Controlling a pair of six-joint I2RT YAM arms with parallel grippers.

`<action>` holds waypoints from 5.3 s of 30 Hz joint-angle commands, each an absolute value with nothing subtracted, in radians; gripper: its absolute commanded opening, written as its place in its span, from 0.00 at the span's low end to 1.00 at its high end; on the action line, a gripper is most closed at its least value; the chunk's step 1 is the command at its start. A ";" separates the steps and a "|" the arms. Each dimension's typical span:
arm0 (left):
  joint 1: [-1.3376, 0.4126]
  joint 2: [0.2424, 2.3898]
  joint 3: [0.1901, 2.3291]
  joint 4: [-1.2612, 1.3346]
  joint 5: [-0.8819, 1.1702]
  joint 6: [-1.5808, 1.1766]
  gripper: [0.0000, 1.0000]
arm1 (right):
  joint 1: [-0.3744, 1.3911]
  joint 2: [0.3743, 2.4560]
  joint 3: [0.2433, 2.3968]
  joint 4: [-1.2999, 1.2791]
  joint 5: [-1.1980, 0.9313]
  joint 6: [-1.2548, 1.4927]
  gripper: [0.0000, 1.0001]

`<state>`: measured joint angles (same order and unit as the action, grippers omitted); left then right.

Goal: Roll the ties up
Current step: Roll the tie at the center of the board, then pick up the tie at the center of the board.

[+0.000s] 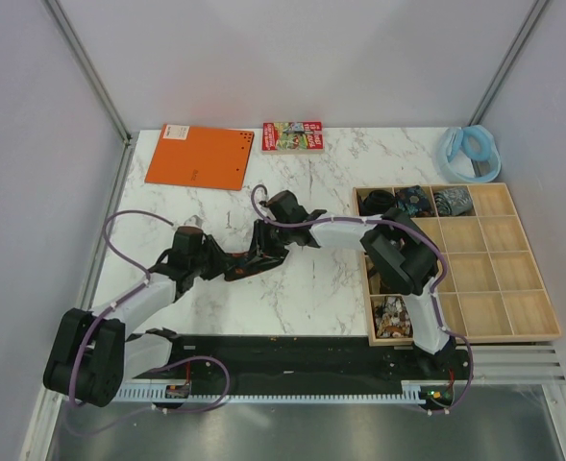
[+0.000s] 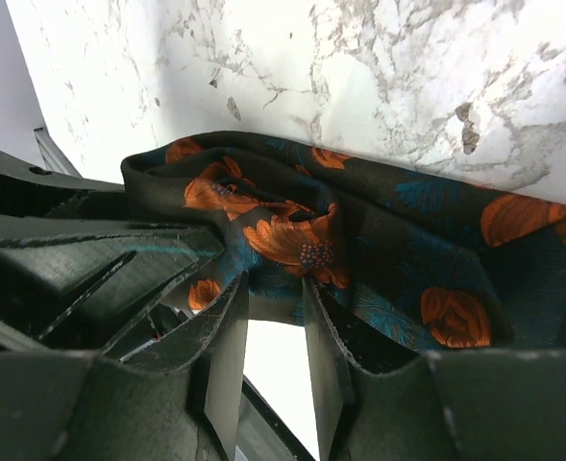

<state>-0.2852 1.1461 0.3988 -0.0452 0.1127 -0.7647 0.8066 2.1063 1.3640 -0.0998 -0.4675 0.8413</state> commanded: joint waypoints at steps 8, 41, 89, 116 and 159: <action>-0.293 1.143 0.642 -0.288 0.176 -0.663 0.18 | 0.834 2.137 1.381 -0.081 -0.448 0.867 0.38; -0.679 1.519 1.104 -0.765 -0.135 -0.724 0.25 | 0.884 2.148 1.327 0.072 -0.482 1.022 0.38; -0.913 1.945 1.385 -1.149 -0.732 -0.816 0.06 | 0.653 1.752 1.045 -0.273 -0.380 0.764 0.50; -0.976 2.074 1.551 -1.138 -0.608 -0.716 0.45 | 0.485 1.585 1.035 -0.397 -0.344 0.692 0.62; -0.448 1.278 0.862 -0.511 0.268 -0.500 0.91 | 0.643 1.624 1.106 -0.310 -0.379 0.813 0.50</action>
